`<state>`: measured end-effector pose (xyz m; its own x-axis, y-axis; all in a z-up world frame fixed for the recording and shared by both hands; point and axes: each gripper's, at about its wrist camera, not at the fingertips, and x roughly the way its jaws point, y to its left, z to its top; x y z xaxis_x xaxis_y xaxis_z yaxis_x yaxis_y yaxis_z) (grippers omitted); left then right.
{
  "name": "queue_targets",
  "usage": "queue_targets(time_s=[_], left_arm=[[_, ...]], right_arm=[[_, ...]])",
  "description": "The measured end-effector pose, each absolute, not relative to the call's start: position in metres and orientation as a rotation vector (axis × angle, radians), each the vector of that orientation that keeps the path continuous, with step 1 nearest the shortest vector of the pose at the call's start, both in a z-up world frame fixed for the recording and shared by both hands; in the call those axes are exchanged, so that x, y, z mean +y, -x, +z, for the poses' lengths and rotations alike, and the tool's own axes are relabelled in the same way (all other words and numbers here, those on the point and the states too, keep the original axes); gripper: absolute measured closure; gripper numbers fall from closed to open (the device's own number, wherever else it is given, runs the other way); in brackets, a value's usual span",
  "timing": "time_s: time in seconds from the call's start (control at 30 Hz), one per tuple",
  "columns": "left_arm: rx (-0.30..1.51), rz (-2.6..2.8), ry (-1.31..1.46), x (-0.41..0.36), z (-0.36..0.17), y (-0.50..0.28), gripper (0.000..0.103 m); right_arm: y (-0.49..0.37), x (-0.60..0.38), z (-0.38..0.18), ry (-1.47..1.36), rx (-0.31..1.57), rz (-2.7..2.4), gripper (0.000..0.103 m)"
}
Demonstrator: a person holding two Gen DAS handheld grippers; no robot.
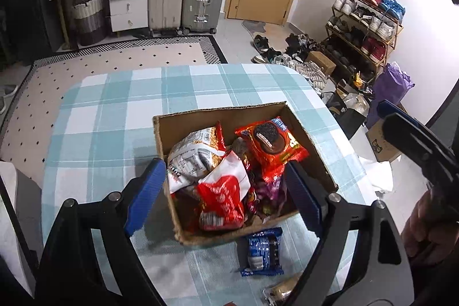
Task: Organize snacks
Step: 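Withdraw both tools from the box toward the blue and cracker packs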
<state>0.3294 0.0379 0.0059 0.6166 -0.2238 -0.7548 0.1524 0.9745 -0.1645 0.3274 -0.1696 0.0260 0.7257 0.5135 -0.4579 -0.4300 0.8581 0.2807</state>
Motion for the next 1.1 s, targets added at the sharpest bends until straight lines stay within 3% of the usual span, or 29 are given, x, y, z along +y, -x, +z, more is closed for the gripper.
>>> queue_targets(time_s=[0.5, 0.67, 0.73, 1.1], left_arm=[[0.811, -0.174, 0.093, 0.047, 0.031, -0.244, 0.018], [0.765, -0.149, 0.090, 0.048, 0.039, -0.212, 0.010], [0.745, -0.139, 0.090, 0.048, 0.041, -0.197, 0.001], [0.712, -0.063, 0.122, 0.062, 0.010, -0.127, 0.001]], right_arm=[[-0.235, -0.181, 0.045, -0.135, 0.508, 0.516, 0.028], [-0.203, -0.180, 0.044, -0.130, 0.498, 0.518, 0.021], [-0.190, -0.179, 0.041, -0.131, 0.497, 0.521, 0.021], [-0.141, -0.178, -0.005, -0.170, 0.551, 0.497, 0.019]])
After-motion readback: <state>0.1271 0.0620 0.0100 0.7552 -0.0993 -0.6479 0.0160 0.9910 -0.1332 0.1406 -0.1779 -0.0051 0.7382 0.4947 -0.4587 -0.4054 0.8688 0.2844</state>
